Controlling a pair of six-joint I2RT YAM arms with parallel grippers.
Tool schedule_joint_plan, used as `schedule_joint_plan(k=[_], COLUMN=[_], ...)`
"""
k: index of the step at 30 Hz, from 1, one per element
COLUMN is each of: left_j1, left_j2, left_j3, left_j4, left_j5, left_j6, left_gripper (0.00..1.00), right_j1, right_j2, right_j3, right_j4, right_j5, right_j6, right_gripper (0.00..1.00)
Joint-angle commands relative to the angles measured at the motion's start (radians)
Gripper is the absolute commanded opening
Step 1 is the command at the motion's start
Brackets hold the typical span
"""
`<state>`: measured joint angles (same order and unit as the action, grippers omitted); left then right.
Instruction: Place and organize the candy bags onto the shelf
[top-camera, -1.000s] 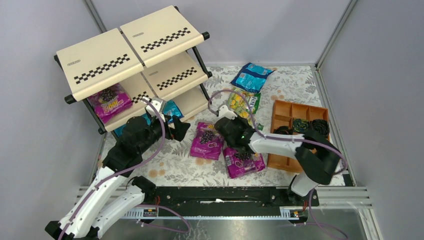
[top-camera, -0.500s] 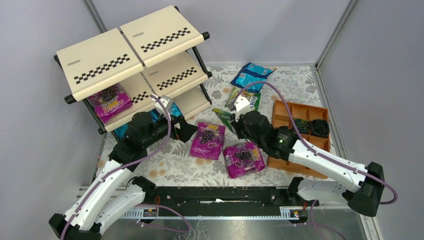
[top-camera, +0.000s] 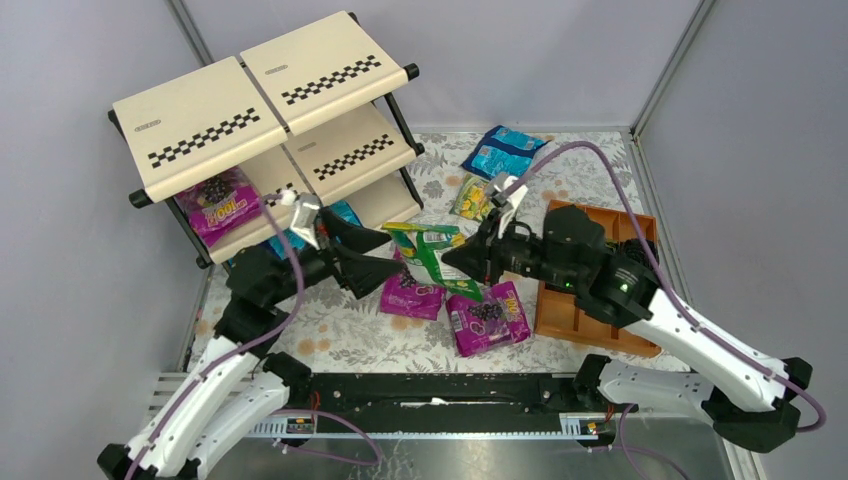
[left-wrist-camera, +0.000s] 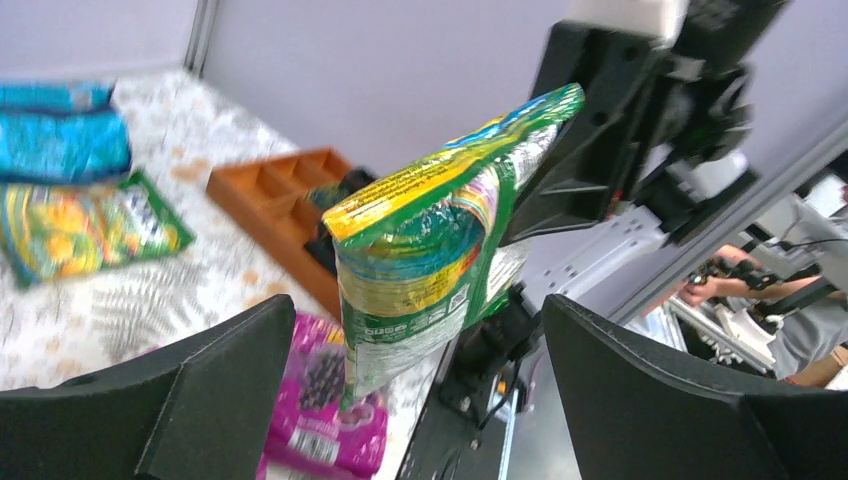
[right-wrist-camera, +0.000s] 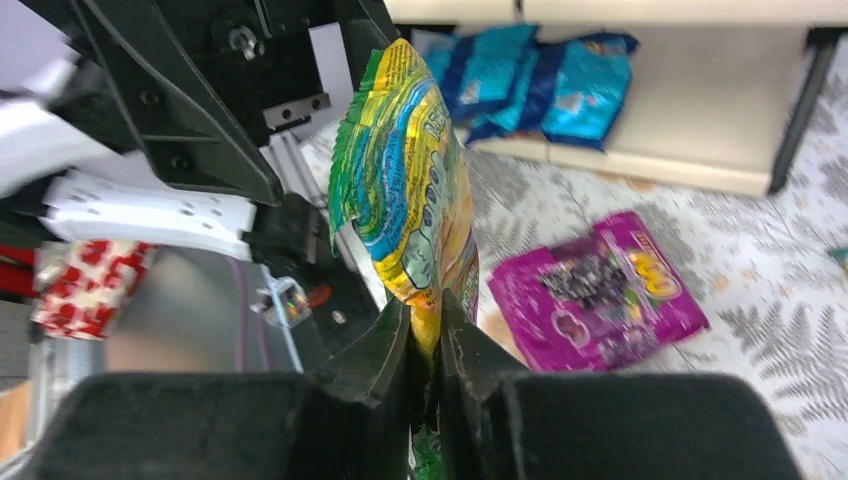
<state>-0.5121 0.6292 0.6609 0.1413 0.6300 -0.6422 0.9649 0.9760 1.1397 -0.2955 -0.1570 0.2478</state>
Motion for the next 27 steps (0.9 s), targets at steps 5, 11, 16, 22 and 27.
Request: schedule_joint_plan(k=[5,11,16,22,27], left_j1=[0.003,0.002,0.001,0.001,0.001], left_j2=[-0.058,0.102,0.102,0.058,0.058], left_j3=[-0.111,-0.146,-0.148,-0.128,-0.101], left_j4=[0.519,0.923,0.899,0.736,0.699], left_j5=[0.049,0.245,0.264,0.230,0.205], left_j6=[-0.312,-0.593,-0.597,-0.517,-0.521], left_gripper=[0.99,0.95,0.83,0.62,0.41], right_j1=[-0.002,-0.010,-0.028,-0.041,-0.046], right_j2=[-0.029,0.034,0.045,0.052,0.053], right_j3=[0.069,0.144,0.137,0.115,0.106], right_j4=[0.264,0.270,0.287,0.331,0.342], right_j5=[-0.178,-0.202,-0.194,-0.204,-0.205], right_j6=[0.170,0.223,0.260,0.285,0.293], right_gripper=[0.00,0.00,0.00,0.01,0.04])
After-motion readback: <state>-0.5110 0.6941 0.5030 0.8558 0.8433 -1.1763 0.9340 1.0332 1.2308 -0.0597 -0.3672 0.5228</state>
